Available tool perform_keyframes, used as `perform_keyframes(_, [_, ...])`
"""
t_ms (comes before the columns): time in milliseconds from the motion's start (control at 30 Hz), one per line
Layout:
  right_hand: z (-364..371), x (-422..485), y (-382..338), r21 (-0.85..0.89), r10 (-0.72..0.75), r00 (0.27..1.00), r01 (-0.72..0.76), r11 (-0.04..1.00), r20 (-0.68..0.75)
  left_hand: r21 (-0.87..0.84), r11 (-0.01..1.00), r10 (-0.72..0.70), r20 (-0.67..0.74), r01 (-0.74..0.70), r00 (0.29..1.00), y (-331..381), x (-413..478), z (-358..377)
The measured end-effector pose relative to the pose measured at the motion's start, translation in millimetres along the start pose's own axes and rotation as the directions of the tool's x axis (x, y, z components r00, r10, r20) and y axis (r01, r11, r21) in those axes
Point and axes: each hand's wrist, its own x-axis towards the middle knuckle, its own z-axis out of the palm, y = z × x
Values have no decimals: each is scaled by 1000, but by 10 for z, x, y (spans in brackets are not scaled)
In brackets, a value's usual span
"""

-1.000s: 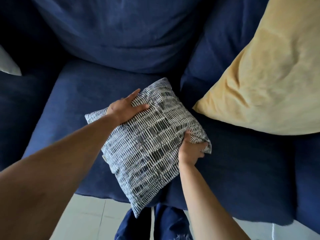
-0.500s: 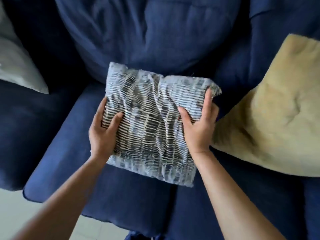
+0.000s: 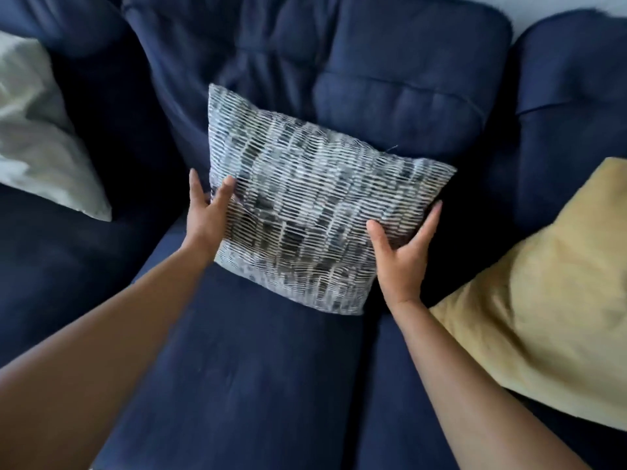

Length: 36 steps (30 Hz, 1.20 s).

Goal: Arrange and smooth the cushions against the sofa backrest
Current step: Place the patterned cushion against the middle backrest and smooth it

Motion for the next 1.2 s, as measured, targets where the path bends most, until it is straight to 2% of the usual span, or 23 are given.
perform_keyframes(100, [39,26,-10,118,110,994,-112,987,28,-107,994,-3,20,5,1000,242,136,61])
perform_keyframes(200, [92,90,-191,189,137,989,-124,974,-58,-206,978,37,3,-36,999,511,170,166])
perform_keyframes(333, [136,166,-466,244,103,980,-60,968,-169,-194,964,146,-178,-181,973,780,147,180])
perform_keyframes(433, [216,123,-511,194,125,982,-96,976,-143,-143,972,144,-258,-186,955,715,169,125])
perform_keyframes(567, [296,37,-503,168,195,979,-182,969,-63,-186,981,31,-164,-62,986,551,235,52])
perform_keyframes(667, [219,97,-626,275,191,969,-143,951,-156,-221,972,56,-88,-74,995,679,293,28])
perform_keyframes(733, [187,202,-734,284,181,956,-112,952,-230,-247,965,76,-74,-92,994,774,372,20])
perform_keyframes(867, [146,374,-858,258,169,918,-76,963,-360,-305,943,112,-78,-131,991,953,478,-6])
perform_keyframes(933, [133,419,-848,230,142,899,-48,972,-413,-264,947,158,-109,-181,981,970,525,-28])
perform_keyframes(1133, [258,411,-729,172,162,869,-90,981,-468,-220,956,174,-103,-193,979,952,544,-15])
perform_keyframes(1200, [284,403,-795,53,54,821,-29,998,-568,-240,947,198,-90,-214,976,1026,582,-45])
